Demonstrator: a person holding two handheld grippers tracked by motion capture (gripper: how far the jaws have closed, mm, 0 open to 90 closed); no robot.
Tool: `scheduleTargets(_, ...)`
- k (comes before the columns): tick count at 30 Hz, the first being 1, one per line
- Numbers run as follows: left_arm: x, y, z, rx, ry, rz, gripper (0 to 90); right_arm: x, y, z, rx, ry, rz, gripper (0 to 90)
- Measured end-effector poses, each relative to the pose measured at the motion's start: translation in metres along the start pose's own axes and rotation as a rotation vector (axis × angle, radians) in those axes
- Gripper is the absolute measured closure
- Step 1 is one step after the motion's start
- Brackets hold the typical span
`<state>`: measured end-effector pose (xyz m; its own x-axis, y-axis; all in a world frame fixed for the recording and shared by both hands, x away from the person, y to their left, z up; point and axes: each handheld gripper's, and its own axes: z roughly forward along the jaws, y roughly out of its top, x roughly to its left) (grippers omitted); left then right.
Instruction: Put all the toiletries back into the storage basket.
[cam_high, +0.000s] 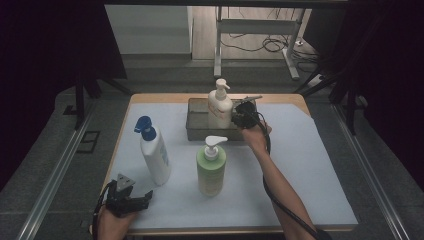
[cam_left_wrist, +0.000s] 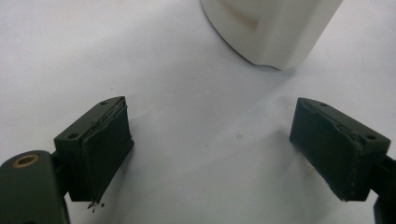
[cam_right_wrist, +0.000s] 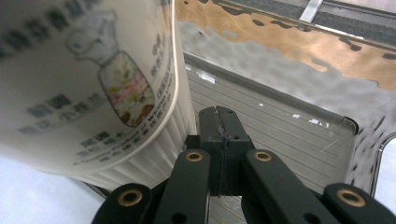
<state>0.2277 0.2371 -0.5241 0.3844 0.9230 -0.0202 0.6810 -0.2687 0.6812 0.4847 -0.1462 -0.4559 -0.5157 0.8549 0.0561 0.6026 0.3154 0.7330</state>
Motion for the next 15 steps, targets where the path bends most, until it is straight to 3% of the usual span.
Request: scheduleTargets(15, 0.000, 0.000, 0.000, 0.000, 0.000, 0.000, 12.3, 0.012, 0.001, 0.007, 0.005, 0.015, -0.017, 89.9)
